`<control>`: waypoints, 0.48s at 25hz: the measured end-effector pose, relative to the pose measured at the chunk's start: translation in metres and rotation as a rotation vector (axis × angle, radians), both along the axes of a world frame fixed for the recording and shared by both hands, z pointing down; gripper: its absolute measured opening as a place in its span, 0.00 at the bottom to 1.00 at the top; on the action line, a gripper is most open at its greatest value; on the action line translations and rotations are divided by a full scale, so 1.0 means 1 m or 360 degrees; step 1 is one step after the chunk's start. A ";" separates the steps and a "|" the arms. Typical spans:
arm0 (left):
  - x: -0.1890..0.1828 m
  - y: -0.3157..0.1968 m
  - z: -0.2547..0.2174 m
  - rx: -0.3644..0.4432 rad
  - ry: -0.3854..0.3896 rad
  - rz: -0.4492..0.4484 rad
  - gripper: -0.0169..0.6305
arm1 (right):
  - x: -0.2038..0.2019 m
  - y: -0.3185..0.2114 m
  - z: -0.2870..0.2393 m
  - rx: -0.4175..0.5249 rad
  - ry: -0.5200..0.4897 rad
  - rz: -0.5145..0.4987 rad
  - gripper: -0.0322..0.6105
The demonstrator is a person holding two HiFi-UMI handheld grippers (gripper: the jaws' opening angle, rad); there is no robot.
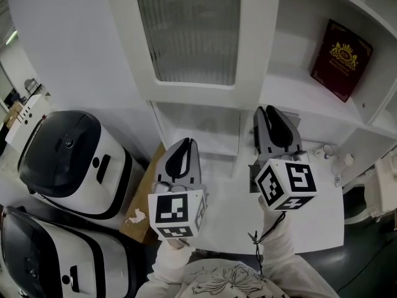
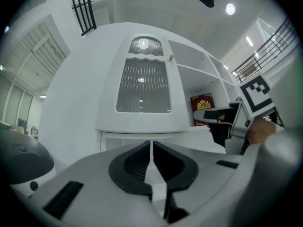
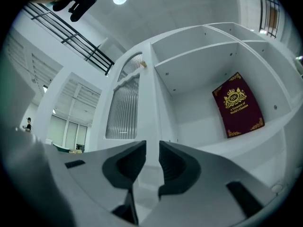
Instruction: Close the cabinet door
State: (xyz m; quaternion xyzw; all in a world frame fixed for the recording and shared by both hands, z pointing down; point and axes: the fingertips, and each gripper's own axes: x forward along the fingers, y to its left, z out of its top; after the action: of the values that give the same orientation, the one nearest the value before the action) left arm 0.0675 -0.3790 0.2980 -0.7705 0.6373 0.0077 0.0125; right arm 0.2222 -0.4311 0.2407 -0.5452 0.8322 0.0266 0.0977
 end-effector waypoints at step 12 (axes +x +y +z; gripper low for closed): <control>-0.012 0.015 -0.017 0.0015 0.0029 0.0102 0.06 | -0.001 0.034 0.012 -0.0084 0.0018 0.0114 0.14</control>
State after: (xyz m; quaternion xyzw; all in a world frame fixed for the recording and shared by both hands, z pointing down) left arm 0.0559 -0.3642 0.2813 -0.7904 0.6122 0.0179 0.0101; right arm 0.2210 -0.3973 0.2526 -0.5769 0.8131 0.0111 0.0777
